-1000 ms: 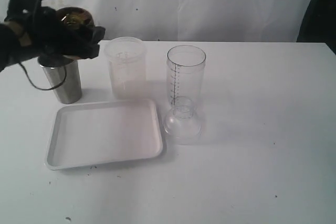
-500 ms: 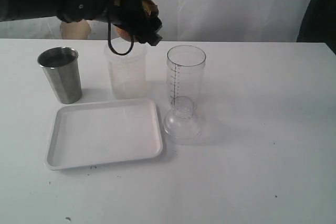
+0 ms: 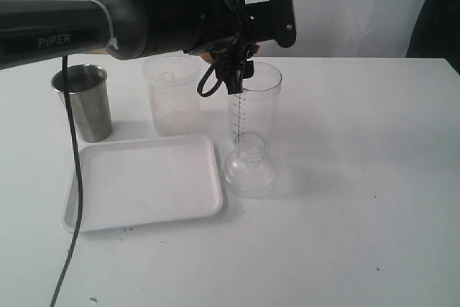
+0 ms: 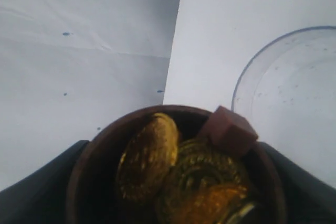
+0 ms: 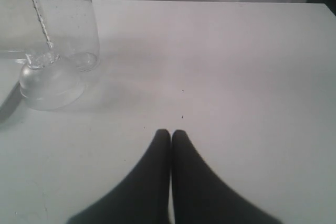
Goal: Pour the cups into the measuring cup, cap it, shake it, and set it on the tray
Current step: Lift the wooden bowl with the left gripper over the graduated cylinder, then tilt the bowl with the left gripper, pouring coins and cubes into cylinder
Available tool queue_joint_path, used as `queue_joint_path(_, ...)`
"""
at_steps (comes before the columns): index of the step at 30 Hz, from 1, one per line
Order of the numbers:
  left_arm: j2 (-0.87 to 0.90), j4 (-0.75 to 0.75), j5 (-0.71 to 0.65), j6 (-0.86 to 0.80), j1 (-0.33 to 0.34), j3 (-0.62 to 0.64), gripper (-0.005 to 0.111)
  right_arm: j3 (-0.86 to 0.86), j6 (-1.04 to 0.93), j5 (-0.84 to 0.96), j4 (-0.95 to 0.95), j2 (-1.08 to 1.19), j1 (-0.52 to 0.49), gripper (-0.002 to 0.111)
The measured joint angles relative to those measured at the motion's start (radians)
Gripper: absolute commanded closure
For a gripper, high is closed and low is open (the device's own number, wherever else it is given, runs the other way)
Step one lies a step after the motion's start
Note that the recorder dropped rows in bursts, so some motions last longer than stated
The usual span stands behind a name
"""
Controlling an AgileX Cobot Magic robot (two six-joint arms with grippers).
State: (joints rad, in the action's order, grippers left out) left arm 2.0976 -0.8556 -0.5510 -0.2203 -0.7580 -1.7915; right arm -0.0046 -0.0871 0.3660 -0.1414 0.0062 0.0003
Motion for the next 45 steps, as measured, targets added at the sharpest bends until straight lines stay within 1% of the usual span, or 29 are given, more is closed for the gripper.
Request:
queue_joint_path(6, 0.000, -0.099, -0.027, -0.013, 0.000, -0.002, 0.107, 0.000, 0.000, 0.000, 0.000, 0.000, 0.000, 0.108)
queue_joint_path(10, 0.000, -0.115, -0.027, -0.118, 0.000, -0.002, 0.107, 0.000, 0.000, 0.000, 0.000, 0.000, 0.000, 0.108)
queue_joint_path(17, 0.000, -0.121, -0.027, -0.228, -0.002, -0.003, 0.107, 0.000, 0.000, 0.000, 0.000, 0.000, 0.000, 0.108)
queue_joint_path(19, 0.000, -0.123, -0.027, -0.269, -0.003, -0.003, 0.107, 0.000, 0.000, 0.000, 0.000, 0.000, 0.000, 0.108)
queue_joint_path(21, 0.000, -0.123, -0.027, -0.349, -0.005, -0.003, 0.107, 0.000, 0.000, 0.000, 0.000, 0.000, 0.000, 0.108)
queue_joint_path(24, 0.000, -0.123, -0.027, -0.394, -0.007, -0.003, 0.107, 0.000, 0.000, 0.000, 0.000, 0.000, 0.000, 0.108)
queue_joint_path(26, 0.000, -0.136, -0.023, -0.404, -0.007, 0.000, 0.107, 0.000, 0.000, 0.000, 0.000, 0.000, 0.000, 0.108)
queue_joint_path(33, 0.000, -0.305, -0.004, -0.410, -0.009, 0.072, 0.107, 0.000, 0.000, 0.000, 0.000, 0.000, 0.000, 0.108)
queue_joint_path(36, 0.000, -0.334, 0.016, -0.406, -0.009, 0.091, 0.107, 0.000, 0.000, 0.000, 0.000, 0.000, 0.000, 0.108)
queue_joint_path(45, 0.001, -0.432, 0.064, -0.331, -0.011, 0.093, 0.107, 0.000, 0.005, 0.000, 0.000, 0.000, 0.000, 0.108)
